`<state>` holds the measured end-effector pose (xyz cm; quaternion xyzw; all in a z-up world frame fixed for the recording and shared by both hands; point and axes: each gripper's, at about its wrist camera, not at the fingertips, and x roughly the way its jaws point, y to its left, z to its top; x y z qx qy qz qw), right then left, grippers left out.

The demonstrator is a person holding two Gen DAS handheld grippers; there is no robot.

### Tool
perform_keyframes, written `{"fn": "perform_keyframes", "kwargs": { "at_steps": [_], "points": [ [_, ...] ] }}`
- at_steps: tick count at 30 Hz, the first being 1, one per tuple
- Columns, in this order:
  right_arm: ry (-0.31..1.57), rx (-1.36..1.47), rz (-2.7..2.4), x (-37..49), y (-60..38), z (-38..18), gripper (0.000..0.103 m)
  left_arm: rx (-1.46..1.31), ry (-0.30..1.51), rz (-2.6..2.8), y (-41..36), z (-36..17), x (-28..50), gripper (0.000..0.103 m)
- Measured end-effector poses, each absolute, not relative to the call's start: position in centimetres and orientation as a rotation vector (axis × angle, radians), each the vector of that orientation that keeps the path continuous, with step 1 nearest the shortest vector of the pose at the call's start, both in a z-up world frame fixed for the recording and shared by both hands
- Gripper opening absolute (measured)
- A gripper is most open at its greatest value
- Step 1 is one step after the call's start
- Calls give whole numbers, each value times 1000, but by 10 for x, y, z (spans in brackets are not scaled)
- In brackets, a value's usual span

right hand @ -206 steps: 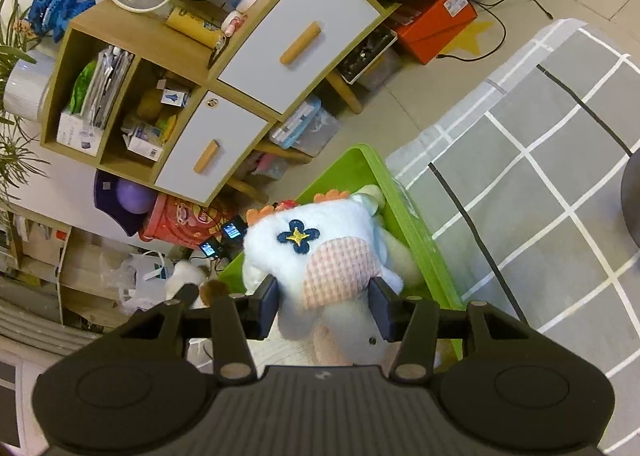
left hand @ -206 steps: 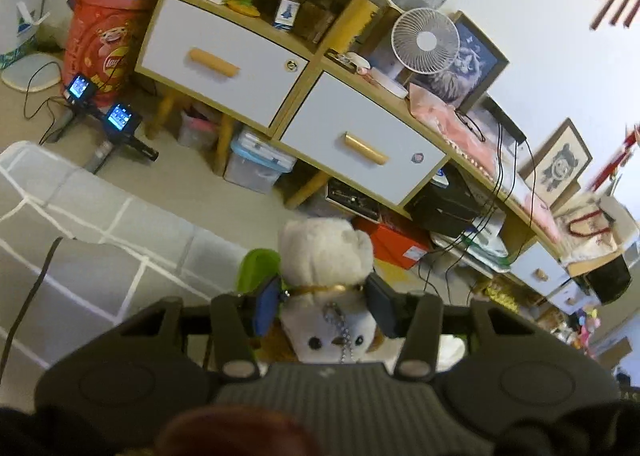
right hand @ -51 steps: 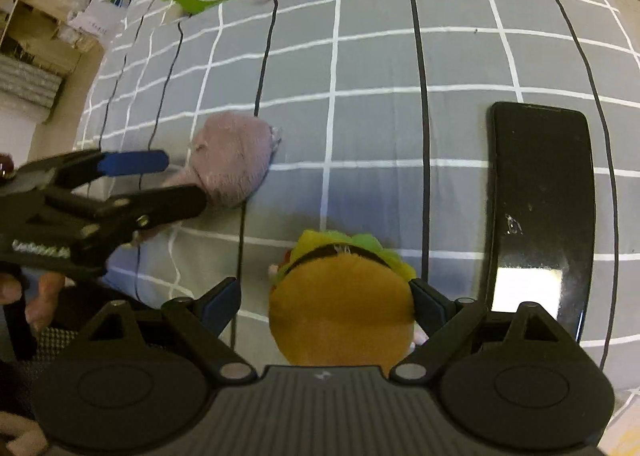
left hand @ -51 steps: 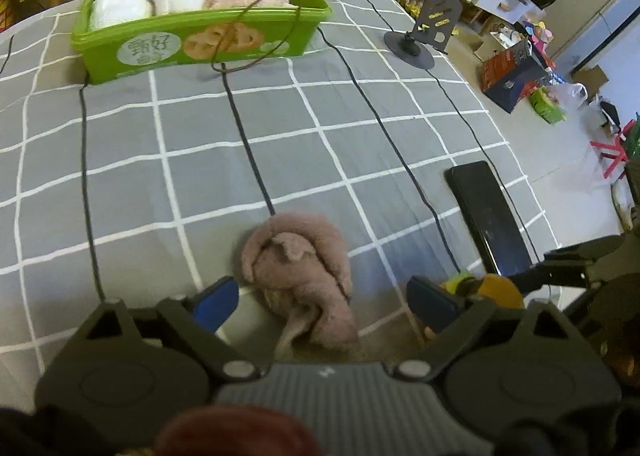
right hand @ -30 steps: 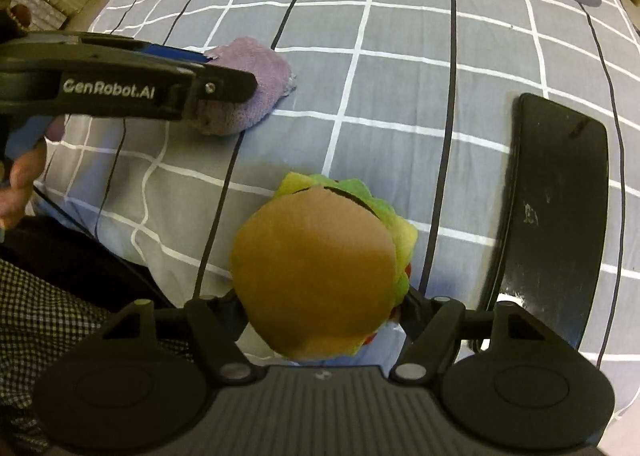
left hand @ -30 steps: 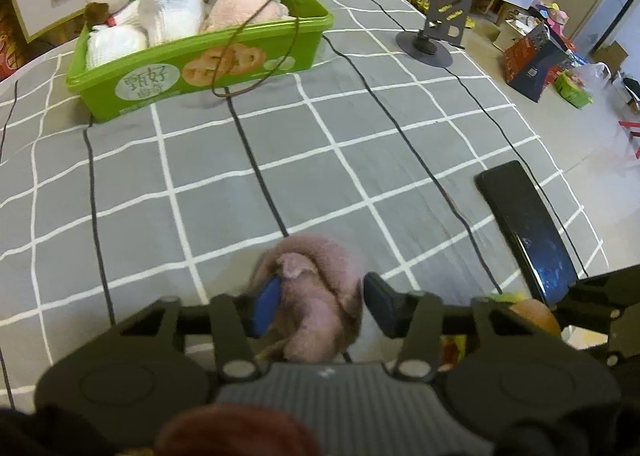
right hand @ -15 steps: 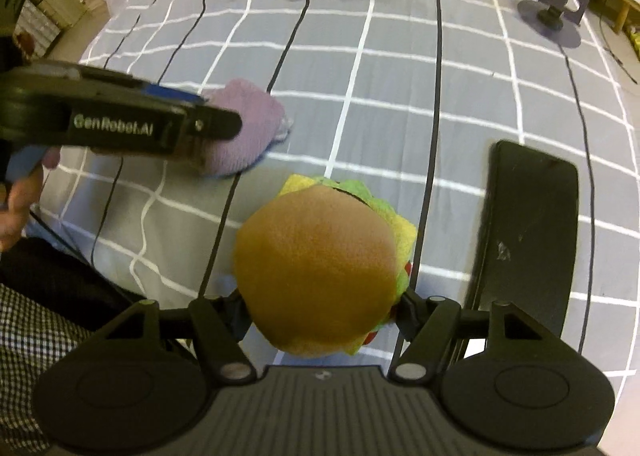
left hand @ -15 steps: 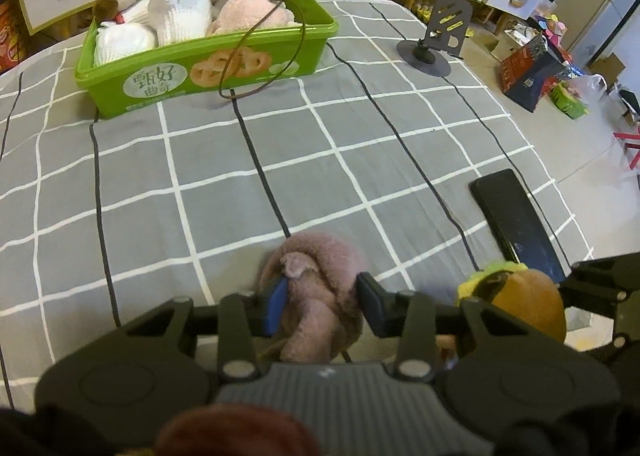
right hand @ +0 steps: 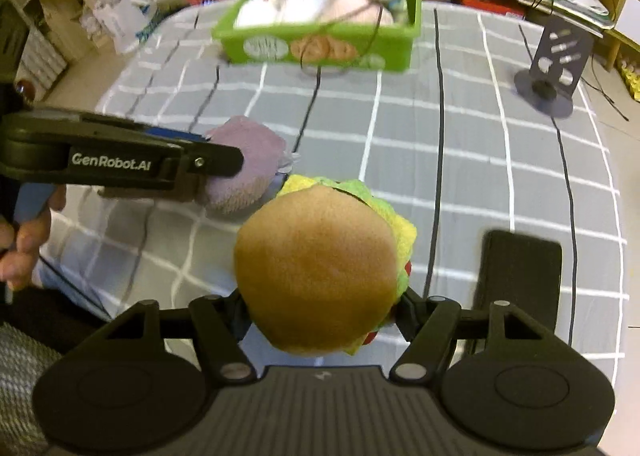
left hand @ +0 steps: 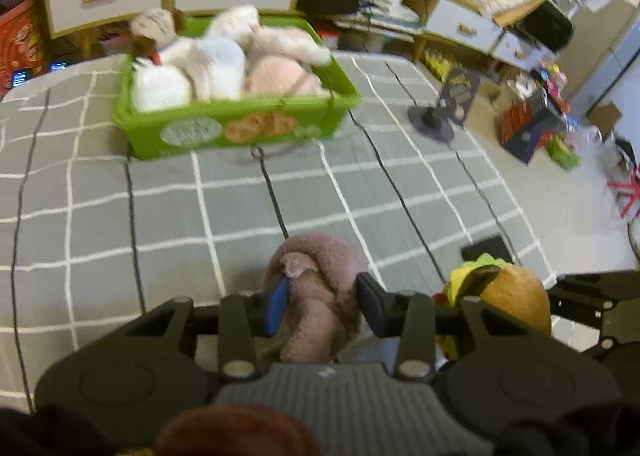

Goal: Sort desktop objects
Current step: 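Carry the mauve plush and burger plush into the green bin and release both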

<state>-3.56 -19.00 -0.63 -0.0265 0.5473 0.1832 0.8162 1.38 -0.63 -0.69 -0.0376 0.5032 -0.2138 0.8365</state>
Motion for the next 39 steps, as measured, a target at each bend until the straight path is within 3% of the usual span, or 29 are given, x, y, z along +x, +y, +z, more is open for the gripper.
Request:
{"fn": "perform_keyframes", "kwargs": {
  "at_steps": [12,24,39],
  "points": [
    [1042,40,395,-2,-166,39,68,-194,967,-349,33,24,37,38],
    [1008,108,319,39,-162,49,68,-272,876,-251,60,48,63,38],
    [911,153,225,86,-140,41,68,-363,768,-116,87,39,103,38]
  ]
}}
